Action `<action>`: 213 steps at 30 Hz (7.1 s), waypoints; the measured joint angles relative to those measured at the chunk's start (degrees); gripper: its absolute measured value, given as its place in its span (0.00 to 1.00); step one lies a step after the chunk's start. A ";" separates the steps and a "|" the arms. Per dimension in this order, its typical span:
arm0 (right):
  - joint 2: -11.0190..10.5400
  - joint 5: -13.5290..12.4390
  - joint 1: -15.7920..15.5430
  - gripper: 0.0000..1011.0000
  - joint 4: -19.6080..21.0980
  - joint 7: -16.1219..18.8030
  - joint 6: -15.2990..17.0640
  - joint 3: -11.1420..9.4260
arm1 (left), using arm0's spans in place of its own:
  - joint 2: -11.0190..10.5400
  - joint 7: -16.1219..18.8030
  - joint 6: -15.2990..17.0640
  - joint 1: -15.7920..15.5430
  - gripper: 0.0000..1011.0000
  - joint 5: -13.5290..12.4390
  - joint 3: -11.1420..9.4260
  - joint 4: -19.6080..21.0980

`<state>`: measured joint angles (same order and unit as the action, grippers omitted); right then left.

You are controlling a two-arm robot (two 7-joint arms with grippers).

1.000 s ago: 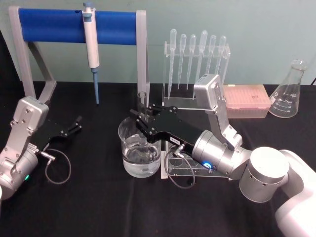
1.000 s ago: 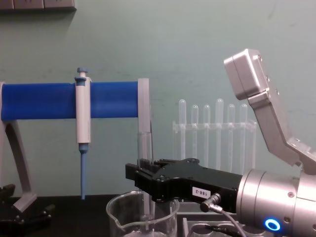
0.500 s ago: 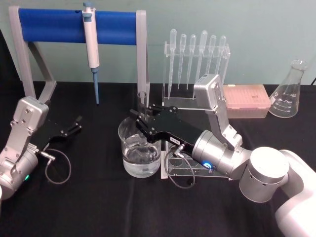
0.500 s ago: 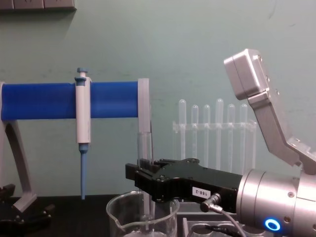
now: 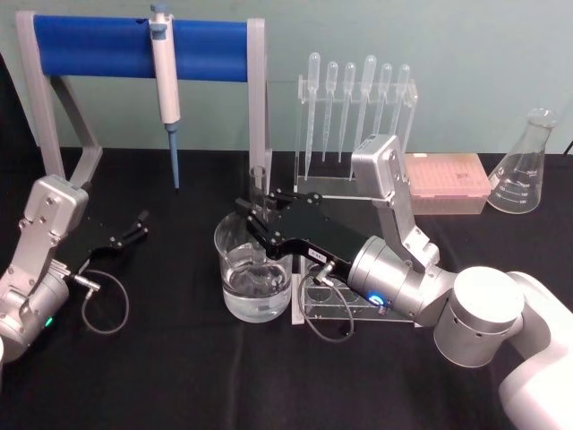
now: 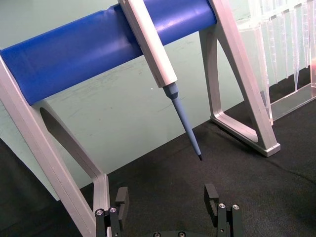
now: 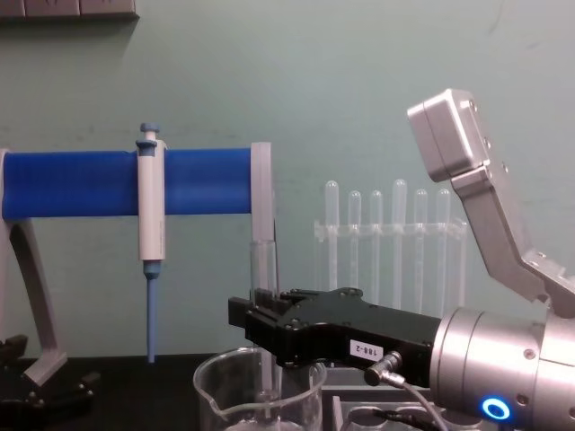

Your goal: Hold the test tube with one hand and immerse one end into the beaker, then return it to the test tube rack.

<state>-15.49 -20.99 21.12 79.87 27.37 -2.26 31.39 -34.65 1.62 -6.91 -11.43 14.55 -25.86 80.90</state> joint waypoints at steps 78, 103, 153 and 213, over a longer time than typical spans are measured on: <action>0.00 0.00 0.00 0.22 0.00 0.00 0.00 0.00 | 0.00 0.00 0.00 0.00 0.99 0.00 0.00 0.00; 0.00 0.00 0.00 0.22 0.00 0.00 0.00 0.00 | 0.00 0.00 0.00 0.00 0.99 0.00 0.00 0.00; 0.00 0.00 0.00 0.22 0.00 0.00 0.00 0.00 | 0.00 0.00 0.00 0.00 0.99 0.00 0.00 0.00; 0.00 0.00 0.00 0.22 0.00 0.00 0.00 0.00 | 0.00 0.00 0.00 0.00 0.99 0.00 0.00 0.00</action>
<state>-15.49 -20.99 21.11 79.87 27.38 -2.26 31.39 -34.65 1.62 -6.91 -11.43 14.55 -25.86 80.90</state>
